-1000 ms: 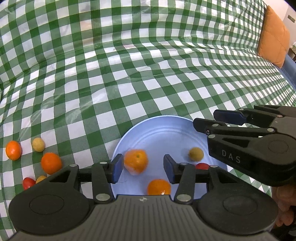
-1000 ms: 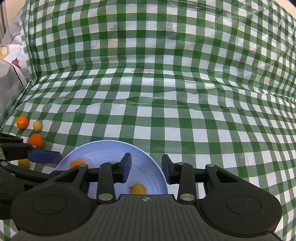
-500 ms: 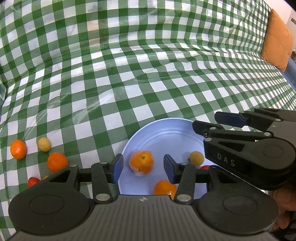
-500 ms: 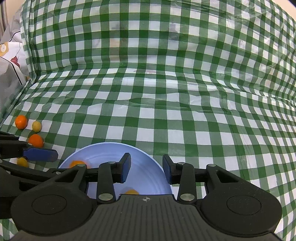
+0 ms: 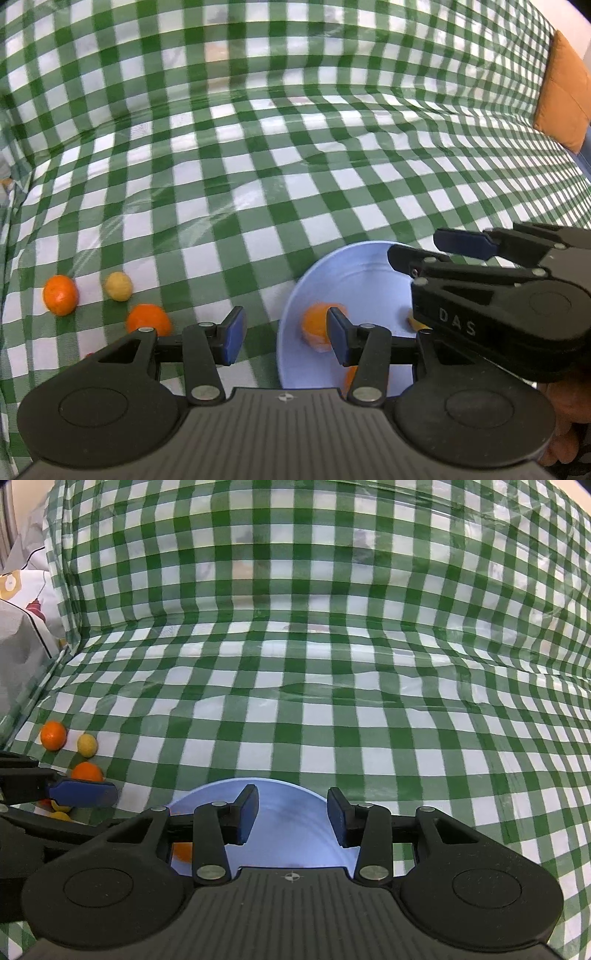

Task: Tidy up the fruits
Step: 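Grasp another orange with the left tool while the right tool grasps another yellow fruit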

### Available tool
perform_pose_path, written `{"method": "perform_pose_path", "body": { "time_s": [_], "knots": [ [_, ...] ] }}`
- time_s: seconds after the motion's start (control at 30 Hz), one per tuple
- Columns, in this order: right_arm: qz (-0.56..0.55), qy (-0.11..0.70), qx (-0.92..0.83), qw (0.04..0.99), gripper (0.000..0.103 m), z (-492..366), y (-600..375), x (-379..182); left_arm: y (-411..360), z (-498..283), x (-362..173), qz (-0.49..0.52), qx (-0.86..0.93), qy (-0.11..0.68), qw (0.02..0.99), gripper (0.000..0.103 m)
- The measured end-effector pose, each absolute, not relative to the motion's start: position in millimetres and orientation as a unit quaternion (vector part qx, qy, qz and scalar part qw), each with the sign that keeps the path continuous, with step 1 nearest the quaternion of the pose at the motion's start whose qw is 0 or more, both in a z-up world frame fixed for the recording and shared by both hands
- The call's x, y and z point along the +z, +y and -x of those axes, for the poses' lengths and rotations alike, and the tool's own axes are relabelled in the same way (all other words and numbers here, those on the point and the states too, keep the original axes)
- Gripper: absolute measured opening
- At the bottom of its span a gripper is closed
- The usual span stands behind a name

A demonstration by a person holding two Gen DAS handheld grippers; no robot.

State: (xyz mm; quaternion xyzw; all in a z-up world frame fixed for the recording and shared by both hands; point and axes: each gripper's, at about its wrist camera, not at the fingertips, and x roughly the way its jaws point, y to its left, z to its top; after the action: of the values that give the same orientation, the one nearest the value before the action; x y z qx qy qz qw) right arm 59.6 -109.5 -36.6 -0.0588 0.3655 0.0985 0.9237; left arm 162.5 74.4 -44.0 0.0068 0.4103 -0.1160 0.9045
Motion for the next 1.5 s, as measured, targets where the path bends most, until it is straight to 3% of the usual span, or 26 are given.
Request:
{"method": "perform_pose_path", "body": {
  "time_s": [0.73, 1.07, 1.33, 1.43, 1.5],
  "knots": [
    [0.047, 0.369, 0.204, 0.905, 0.043, -58, -2, -45, 257, -199, -70, 0.126, 0.044, 0.411, 0.902, 0.053],
    [0.07, 0.399, 0.305, 0.862, 0.044, -45, 50, -63, 283, -207, -82, 0.145, 0.063, 0.423, 0.892, 0.053],
    [0.137, 0.42, 0.313, 0.841, 0.043, -37, 76, -87, 280, -226, -89, 0.15, 0.046, 0.434, 0.887, 0.059],
    [0.151, 0.419, 0.311, 0.84, 0.029, -36, 77, -92, 279, -230, -93, 0.14, 0.048, 0.44, 0.886, 0.058],
    [0.158, 0.415, 0.312, 0.84, 0.029, -35, 77, -91, 279, -233, -95, 0.135, 0.046, 0.441, 0.886, 0.052]
  ]
}}
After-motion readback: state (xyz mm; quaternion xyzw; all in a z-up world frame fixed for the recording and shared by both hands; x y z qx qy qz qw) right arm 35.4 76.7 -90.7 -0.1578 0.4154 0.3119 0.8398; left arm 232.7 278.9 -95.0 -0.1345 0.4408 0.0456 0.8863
